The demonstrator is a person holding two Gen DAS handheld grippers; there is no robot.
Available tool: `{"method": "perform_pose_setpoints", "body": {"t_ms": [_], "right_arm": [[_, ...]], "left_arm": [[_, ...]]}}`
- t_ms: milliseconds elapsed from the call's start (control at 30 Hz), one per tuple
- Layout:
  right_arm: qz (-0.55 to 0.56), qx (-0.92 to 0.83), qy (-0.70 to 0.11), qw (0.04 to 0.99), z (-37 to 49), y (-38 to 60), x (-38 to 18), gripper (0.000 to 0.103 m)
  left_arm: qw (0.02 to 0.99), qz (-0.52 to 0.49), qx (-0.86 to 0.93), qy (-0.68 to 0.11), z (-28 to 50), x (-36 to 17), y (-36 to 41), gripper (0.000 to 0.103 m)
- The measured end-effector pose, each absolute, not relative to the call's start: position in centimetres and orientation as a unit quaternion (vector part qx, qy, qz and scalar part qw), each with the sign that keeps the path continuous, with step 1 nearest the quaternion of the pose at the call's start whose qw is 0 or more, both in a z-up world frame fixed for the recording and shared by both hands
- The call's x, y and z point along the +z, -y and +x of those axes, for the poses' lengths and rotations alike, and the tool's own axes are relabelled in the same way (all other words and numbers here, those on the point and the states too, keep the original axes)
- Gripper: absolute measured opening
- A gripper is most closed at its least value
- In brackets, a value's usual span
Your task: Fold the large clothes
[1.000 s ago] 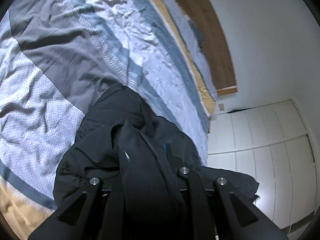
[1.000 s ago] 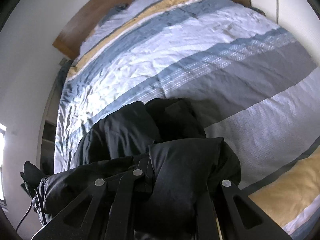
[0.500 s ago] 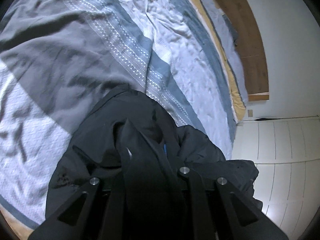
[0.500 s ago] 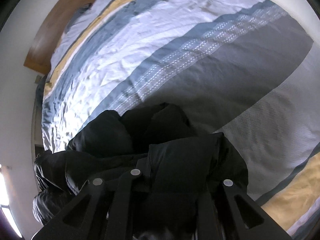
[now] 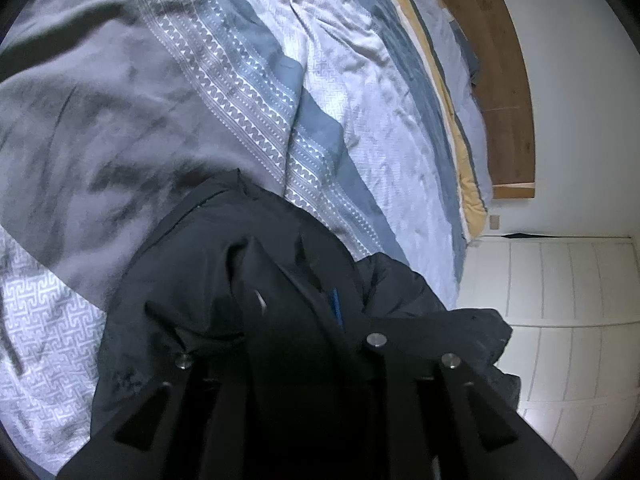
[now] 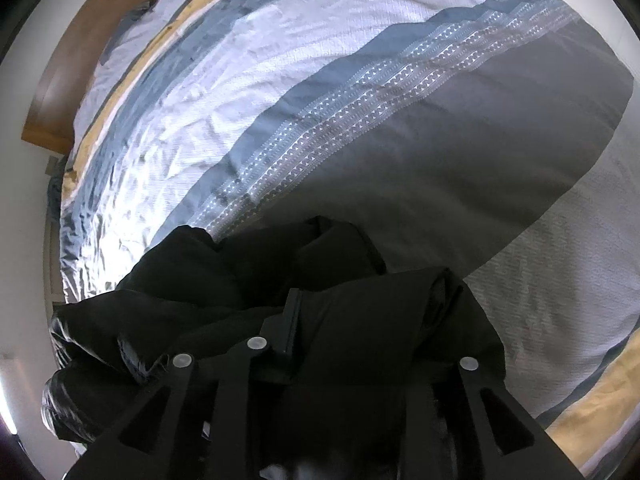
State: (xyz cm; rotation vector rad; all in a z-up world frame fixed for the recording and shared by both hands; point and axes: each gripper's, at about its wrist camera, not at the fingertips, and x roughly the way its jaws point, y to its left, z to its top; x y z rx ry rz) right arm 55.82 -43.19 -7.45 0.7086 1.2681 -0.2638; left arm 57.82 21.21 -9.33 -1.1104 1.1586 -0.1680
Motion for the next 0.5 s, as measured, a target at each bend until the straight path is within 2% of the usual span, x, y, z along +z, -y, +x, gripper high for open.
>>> {"method": "perform_pose_setpoints", "body": {"t_ms": [100, 133, 167, 233, 367, 500], "right_arm": [[0.326, -0.122, -0.577, 0.739, 55.9, 43.0, -7.5, 0.035], [0.328, -0.122, -0.576, 0.739, 55.9, 42.9, -7.4, 0.042], [0.332, -0.119, -0.574, 0.740, 56.0, 42.9, -7.3, 0.054], [0.336, -0.112, -0.569, 0.742, 56.1, 42.7, -6.8, 0.065], [0.333, -0.104, -0.557, 0.753, 56.2, 42.4, -5.0, 0.077], [0.348, -0.105, -0.537, 0.762, 55.8, 42.9, -3.3, 0.080]], "left_arm": [[0.684, -0.512, -0.086, -0.512, 57.6, -9.0, -21.7, 0.029], [0.681, -0.518, -0.088, -0.510, 57.4, -8.8, -21.9, 0.038], [0.678, -0.526, -0.091, -0.506, 57.4, -8.5, -22.1, 0.049], [0.674, -0.541, -0.092, -0.494, 57.4, -7.5, -22.6, 0.059], [0.680, -0.546, -0.096, -0.480, 57.5, -5.5, -23.3, 0.062], [0.679, -0.558, -0.103, -0.465, 57.1, -4.0, -24.3, 0.063]]}}
